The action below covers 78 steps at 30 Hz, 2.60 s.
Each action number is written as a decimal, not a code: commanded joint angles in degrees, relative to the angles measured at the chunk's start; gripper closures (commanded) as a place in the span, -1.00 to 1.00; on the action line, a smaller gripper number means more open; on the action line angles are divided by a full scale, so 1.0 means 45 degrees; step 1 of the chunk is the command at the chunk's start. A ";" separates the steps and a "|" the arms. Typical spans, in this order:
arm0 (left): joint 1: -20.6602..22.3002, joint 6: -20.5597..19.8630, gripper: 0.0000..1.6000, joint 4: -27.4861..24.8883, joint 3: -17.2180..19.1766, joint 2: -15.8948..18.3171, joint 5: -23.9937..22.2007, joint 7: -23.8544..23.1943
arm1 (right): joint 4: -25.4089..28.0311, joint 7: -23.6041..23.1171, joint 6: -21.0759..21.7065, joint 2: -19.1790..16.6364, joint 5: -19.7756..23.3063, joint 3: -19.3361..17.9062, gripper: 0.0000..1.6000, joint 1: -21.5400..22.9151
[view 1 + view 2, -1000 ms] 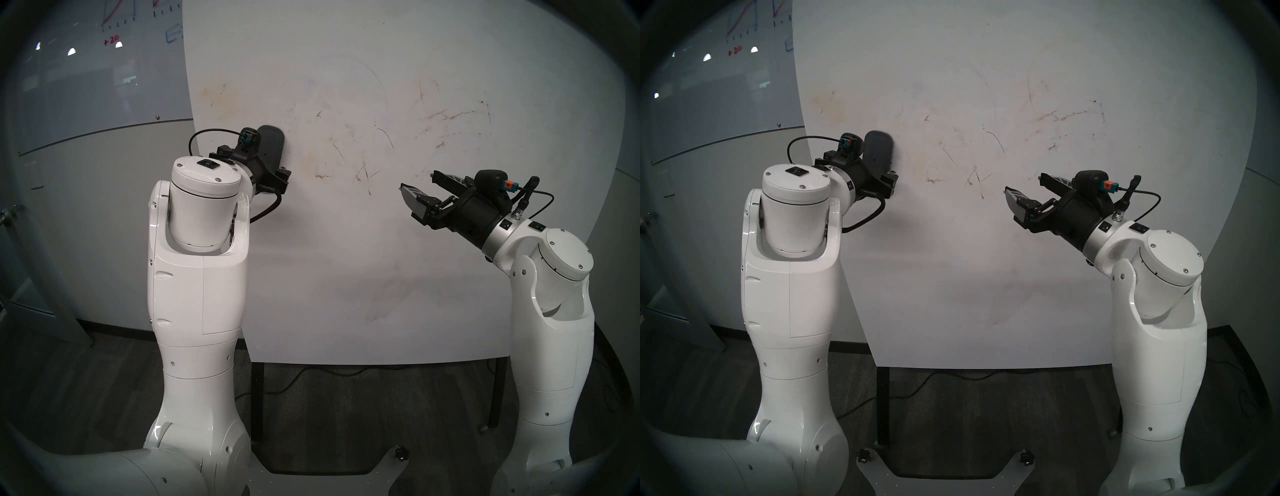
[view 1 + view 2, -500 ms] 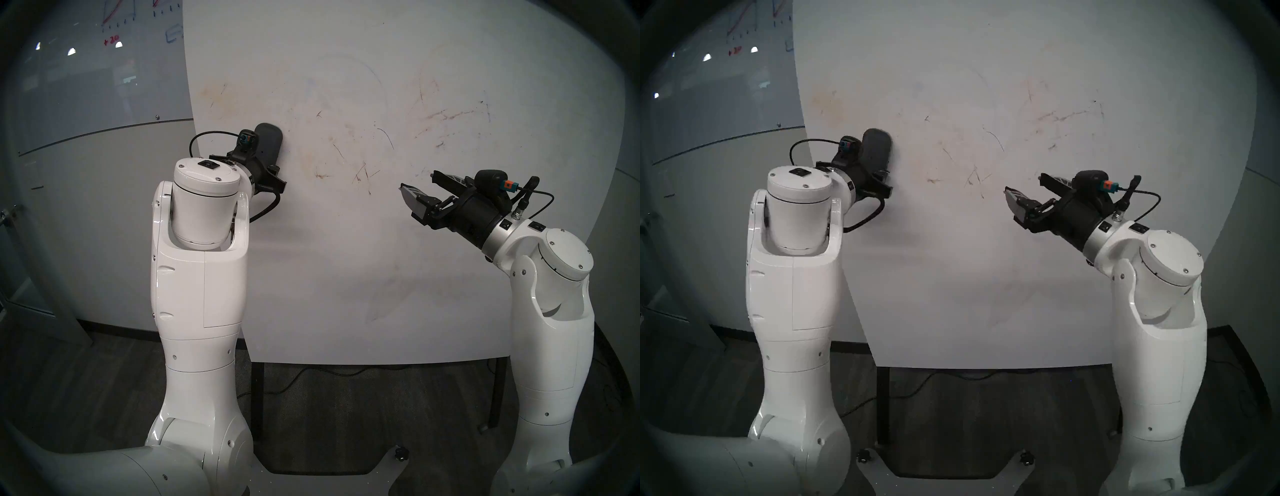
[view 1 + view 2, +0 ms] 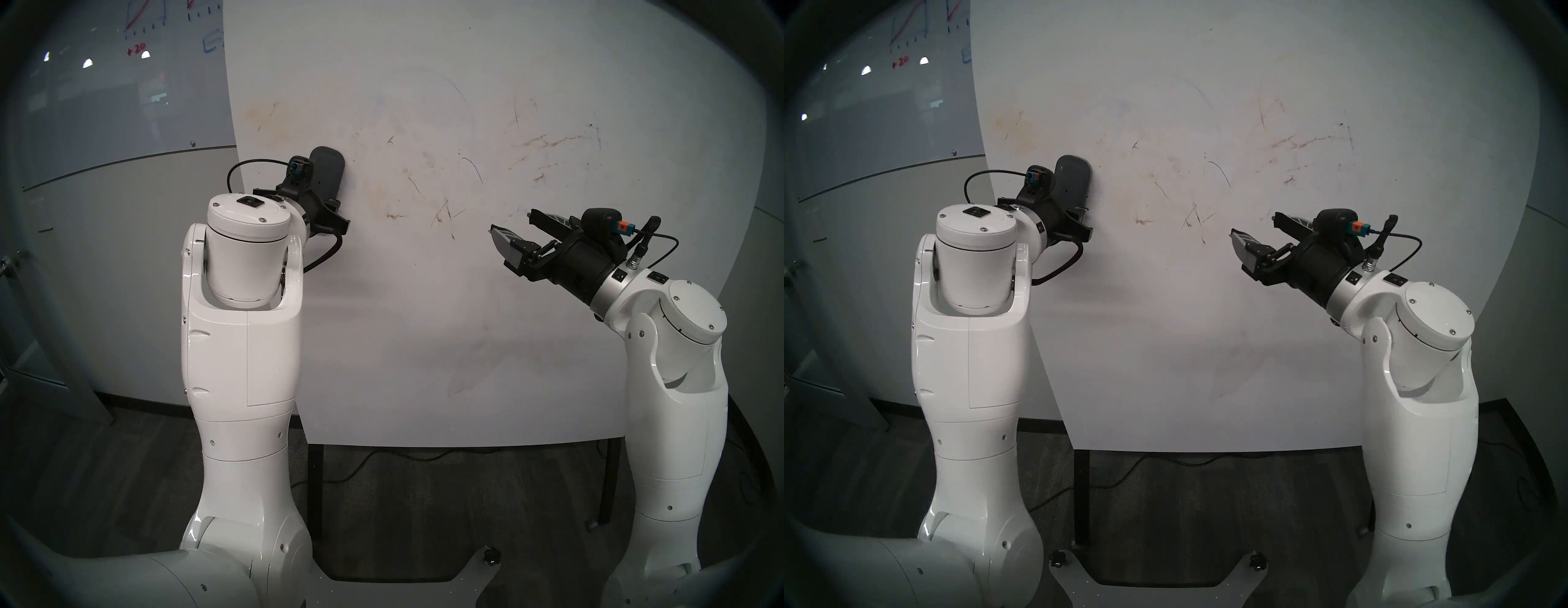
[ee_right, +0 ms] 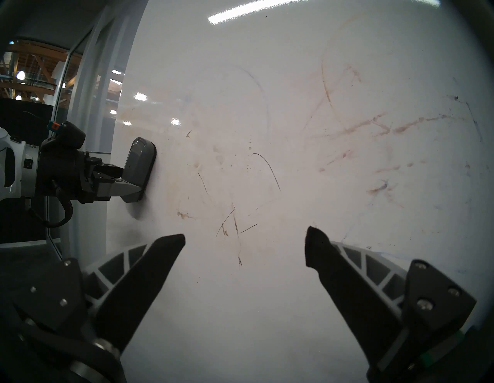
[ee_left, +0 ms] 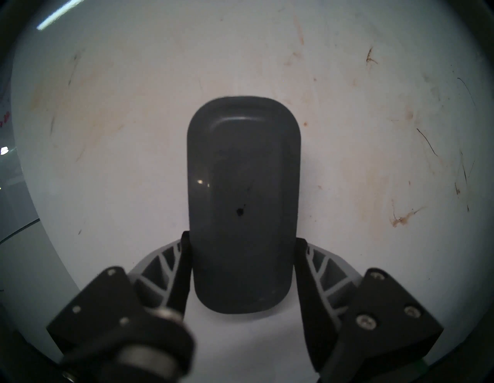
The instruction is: Erase all marks on the whiteboard with the eraser
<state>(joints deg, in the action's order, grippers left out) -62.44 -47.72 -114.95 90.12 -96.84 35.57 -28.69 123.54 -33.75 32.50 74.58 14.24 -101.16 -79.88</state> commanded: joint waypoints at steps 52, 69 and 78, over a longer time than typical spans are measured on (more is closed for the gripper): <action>0.0152 -0.0174 0.61 0.0153 0.2277 -0.0466 -0.1438 0.0245 | 0.0169 -0.0036 -0.0076 -0.0015 -0.0025 0.0025 -1.00 0.0116; -0.0665 -0.0232 -1.00 -0.1600 0.1802 -0.0492 -0.1355 -0.0080 | 0.0167 -0.0040 -0.0071 -0.0009 -0.0027 0.0022 -1.00 0.0117; -0.1859 -0.0360 -1.00 -0.3170 0.1459 -0.0100 -0.1794 -0.1446 | 0.0162 -0.0041 -0.0064 -0.0004 -0.0025 0.0019 -1.00 0.0117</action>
<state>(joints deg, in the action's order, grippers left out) -66.94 -48.78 -123.00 97.56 -98.53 28.69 -31.77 123.54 -33.84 32.50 74.68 14.15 -101.19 -79.88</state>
